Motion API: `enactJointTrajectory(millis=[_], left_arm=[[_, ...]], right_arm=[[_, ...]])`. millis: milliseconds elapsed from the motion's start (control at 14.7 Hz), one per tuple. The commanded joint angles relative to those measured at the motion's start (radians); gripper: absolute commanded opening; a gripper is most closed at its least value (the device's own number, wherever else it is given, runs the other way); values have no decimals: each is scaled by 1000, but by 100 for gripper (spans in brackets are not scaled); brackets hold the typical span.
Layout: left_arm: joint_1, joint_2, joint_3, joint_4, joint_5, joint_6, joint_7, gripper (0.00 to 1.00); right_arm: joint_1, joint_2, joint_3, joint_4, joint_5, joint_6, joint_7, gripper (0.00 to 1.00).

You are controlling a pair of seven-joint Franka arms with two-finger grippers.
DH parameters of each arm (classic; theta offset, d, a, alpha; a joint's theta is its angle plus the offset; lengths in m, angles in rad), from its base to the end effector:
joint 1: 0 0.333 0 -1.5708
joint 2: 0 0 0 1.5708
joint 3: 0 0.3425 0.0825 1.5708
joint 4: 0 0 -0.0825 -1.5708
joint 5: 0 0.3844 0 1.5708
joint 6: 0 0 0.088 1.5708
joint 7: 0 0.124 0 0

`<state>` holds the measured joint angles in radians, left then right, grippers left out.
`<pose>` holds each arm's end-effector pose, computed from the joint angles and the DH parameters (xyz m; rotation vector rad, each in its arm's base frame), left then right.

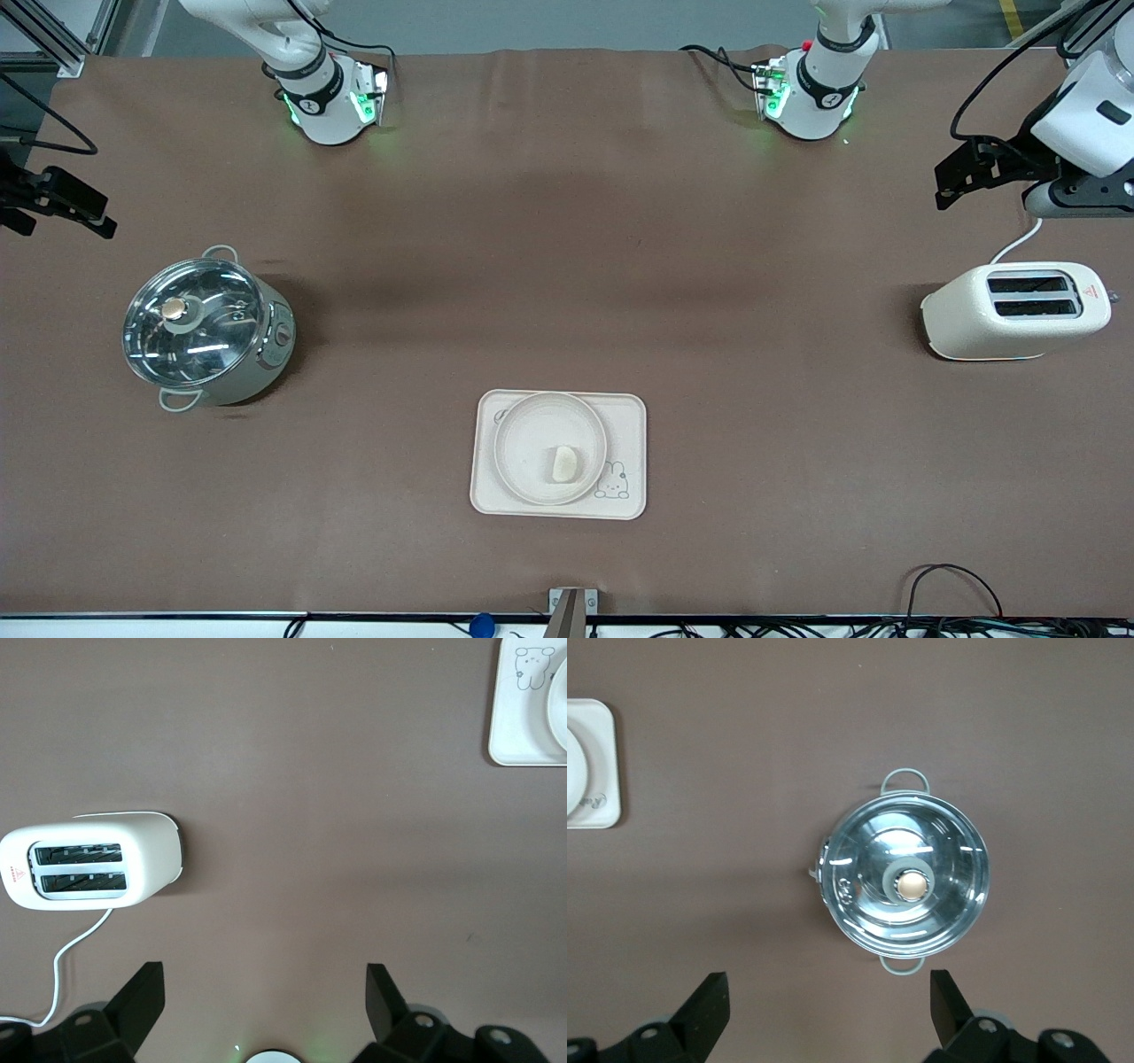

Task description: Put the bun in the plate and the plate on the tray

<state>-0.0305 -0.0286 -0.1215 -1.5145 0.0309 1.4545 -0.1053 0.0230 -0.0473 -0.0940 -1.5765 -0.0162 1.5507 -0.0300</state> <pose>0.5271 -0.0777 0.6658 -3.1026 0.0675 0.0418 0.5360 -0.0415 0.6552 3.1279 -0.0648 0.0323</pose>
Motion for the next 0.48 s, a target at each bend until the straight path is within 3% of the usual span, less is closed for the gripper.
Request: enactJointTrajectory(millis=[0,408], left_arm=[[-2,-7,0,13,0,0,7,100],[-3,-8,0,13,0,-11,9,100]], right_arm=[[-32,-20,16,-16,-18,-12,-27,100],[-32,-20,17,-16,-19,-27,-25,100]])
